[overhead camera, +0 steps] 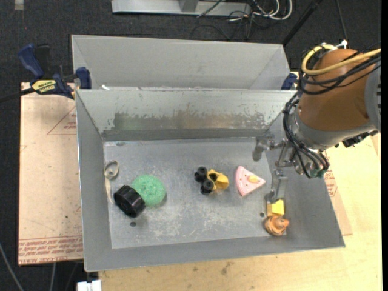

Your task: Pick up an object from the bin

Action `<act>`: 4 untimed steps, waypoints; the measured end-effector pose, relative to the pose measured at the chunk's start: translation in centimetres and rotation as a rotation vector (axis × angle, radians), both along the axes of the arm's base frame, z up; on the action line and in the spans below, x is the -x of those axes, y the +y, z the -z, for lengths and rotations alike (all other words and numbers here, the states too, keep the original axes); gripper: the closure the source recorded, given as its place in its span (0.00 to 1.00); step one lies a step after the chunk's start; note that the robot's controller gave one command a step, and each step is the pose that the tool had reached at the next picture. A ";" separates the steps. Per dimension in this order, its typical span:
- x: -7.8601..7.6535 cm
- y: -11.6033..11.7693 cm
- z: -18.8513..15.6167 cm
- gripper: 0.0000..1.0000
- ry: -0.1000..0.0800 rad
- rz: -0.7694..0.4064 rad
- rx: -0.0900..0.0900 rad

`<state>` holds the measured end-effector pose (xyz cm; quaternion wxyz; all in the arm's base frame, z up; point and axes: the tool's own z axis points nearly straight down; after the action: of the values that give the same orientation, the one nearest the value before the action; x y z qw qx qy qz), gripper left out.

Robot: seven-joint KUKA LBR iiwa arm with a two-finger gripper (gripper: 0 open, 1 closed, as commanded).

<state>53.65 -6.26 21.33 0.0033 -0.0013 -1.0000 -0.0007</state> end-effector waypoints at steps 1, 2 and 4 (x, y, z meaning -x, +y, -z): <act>-0.2 0.0 -0.4 0.00 -0.008 -0.002 0.001; -2.3 4.1 3.6 0.00 -0.017 -0.012 0.003; -2.8 5.8 9.9 0.00 -0.018 0.051 0.001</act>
Offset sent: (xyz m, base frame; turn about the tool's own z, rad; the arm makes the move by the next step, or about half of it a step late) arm 0.0320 0.0695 -0.0660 -0.0244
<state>56.49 -0.49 11.42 -0.0055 -0.0270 -0.9996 -0.0002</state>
